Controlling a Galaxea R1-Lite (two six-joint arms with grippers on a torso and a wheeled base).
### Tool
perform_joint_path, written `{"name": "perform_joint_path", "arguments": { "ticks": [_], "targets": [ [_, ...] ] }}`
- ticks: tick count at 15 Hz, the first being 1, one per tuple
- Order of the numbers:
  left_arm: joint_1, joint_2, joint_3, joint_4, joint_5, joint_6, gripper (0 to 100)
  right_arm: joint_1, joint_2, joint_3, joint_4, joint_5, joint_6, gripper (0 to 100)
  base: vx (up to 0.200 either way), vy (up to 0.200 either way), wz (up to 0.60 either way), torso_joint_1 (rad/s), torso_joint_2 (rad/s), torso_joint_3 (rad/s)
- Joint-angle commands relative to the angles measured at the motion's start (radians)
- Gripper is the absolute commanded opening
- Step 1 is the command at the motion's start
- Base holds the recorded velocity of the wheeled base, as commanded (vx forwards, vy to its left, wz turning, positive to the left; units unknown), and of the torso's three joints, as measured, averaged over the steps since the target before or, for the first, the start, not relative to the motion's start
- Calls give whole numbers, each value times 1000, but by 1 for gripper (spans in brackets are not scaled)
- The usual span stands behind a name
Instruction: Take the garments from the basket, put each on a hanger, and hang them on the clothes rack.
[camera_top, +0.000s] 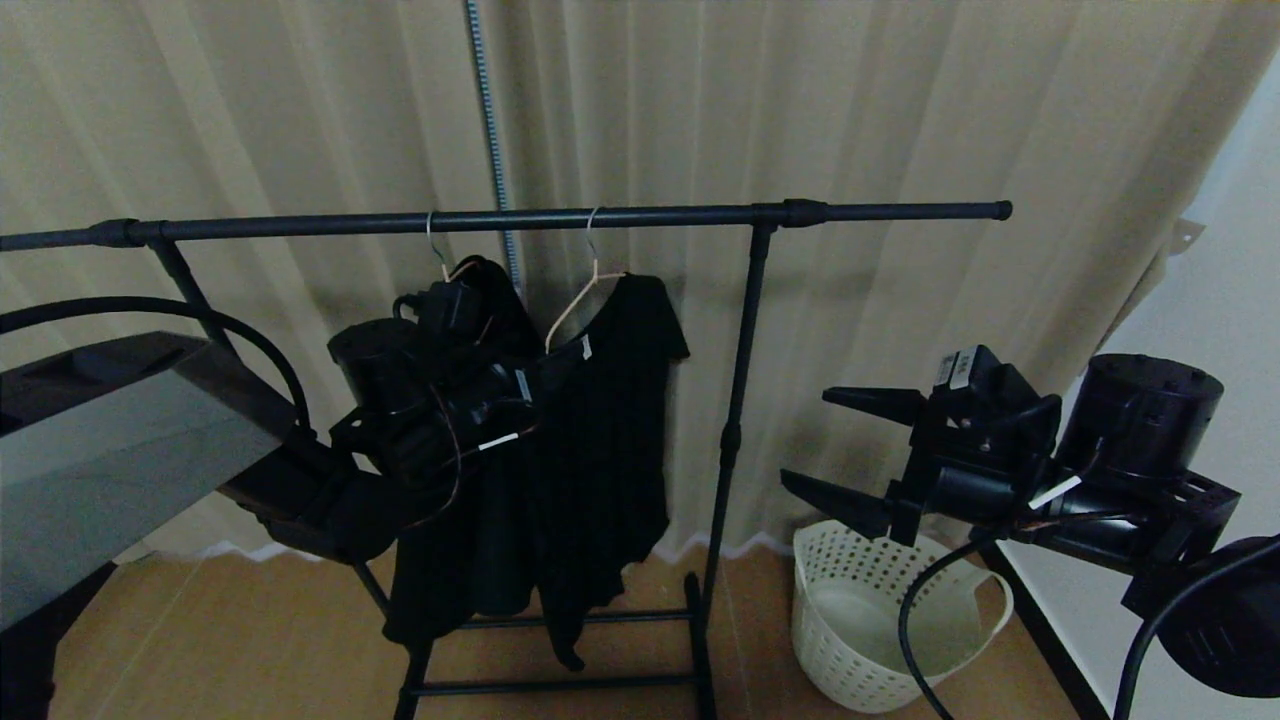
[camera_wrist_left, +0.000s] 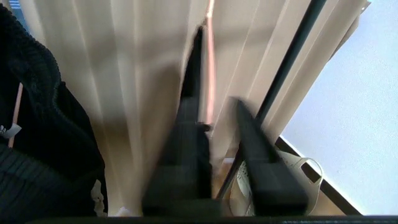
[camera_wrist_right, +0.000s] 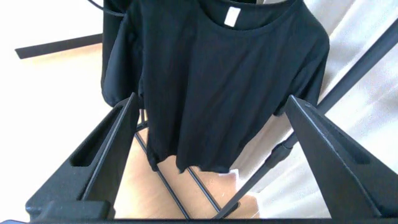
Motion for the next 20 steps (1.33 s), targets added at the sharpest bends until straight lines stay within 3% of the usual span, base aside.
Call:
{"name": "perform_joint_path", "arguments": {
  "ticks": [1, 3, 6, 8, 10, 12, 16, 17, 18, 19, 20],
  "targets": [
    [0, -33, 29, 4, -1, 1, 100, 0, 0, 1, 0, 0, -1, 100, 0, 0, 0, 0, 0, 0],
    [6, -118, 89, 21, -2, 4, 100, 0, -9, 1, -2, 2, -1, 100, 0, 0, 0, 0, 0, 0],
    [12, -322, 192, 168, -2, 10, 100, 0, -49, 7, -2, 2, 1, 100, 0, 0, 0, 0, 0, 0],
    [40, -517, 307, 294, -2, 93, 100, 0, -147, 47, 0, -15, 1, 100, 0, 0, 0, 0, 0, 0],
    [61, -675, 442, 368, -2, 182, 100, -1, -250, 102, 3, -109, 2, 100, 0, 0, 0, 0, 0, 0],
    [88, -903, 669, 403, -1, 246, 100, -1, -419, 257, 12, -267, 5, 100, 0, 0, 0, 0, 0, 0],
    [94, -1144, 900, 405, 33, 260, 100, -7, -597, 524, 12, -494, 5, 100, 0, 0, 0, 0, 0, 0],
    [97, -1198, 957, 405, 53, 283, 100, -7, -641, 548, 43, -534, 10, 100, 0, 0, 0, 0, 0, 0],
    [107, -1267, 1000, 406, 84, 307, 100, -6, -736, 548, 178, -581, 18, 100, 0, 0, 0, 0, 0, 0],
    [109, -1293, 1000, 420, 90, 310, 100, -6, -784, 548, 222, -594, 18, 100, 0, 0, 0, 0, 0, 0],
    [114, -1449, 1000, 590, 104, 310, 100, -1, -945, 542, 397, -604, 16, 100, 0, 0, 0, 0, 0, 0]
  ]
}}
